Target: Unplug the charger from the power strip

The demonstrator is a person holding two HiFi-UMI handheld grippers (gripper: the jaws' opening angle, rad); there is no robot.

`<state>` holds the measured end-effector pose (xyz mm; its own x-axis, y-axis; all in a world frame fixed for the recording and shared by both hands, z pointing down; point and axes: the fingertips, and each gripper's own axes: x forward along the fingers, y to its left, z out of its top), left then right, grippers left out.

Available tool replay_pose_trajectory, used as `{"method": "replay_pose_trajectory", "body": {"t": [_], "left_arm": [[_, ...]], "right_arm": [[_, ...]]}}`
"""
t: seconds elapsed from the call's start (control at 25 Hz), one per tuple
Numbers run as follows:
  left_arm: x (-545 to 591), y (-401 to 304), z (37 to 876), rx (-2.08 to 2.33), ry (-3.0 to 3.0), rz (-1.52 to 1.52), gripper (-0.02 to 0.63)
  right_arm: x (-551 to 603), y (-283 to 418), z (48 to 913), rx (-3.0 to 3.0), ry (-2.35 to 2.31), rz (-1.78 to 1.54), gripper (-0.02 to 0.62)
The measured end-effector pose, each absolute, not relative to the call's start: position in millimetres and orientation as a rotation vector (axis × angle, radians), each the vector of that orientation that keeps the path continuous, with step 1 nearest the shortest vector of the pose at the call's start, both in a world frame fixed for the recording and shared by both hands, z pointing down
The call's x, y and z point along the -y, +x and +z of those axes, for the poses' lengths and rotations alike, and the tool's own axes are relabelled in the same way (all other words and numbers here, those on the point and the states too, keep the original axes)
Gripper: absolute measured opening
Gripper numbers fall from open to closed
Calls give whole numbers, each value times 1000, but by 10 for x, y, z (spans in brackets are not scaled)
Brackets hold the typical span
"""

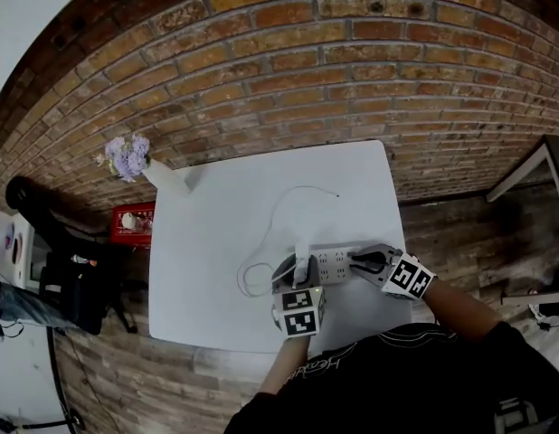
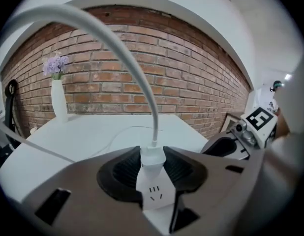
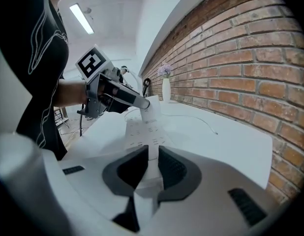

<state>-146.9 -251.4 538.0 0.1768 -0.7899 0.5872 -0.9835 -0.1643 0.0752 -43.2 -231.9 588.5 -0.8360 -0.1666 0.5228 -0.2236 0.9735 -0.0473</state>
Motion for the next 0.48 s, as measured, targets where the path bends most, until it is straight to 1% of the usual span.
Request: {"method": "replay_pose_trajectory", "body": {"t": [0.16, 0.36, 0.48], "left_arm": [[2546, -1480, 5383, 1665, 1994, 692, 140], [2604, -1559, 5321, 1597, 1932, 491, 138], [2564, -1580, 5364, 1617, 1919, 537, 139]], "right_arm": [[2341, -473, 5874, 2580, 277, 138, 43], [2395, -481, 5842, 2581, 276, 127, 43], [2378, -494, 5874, 2582, 268, 124, 43]]}}
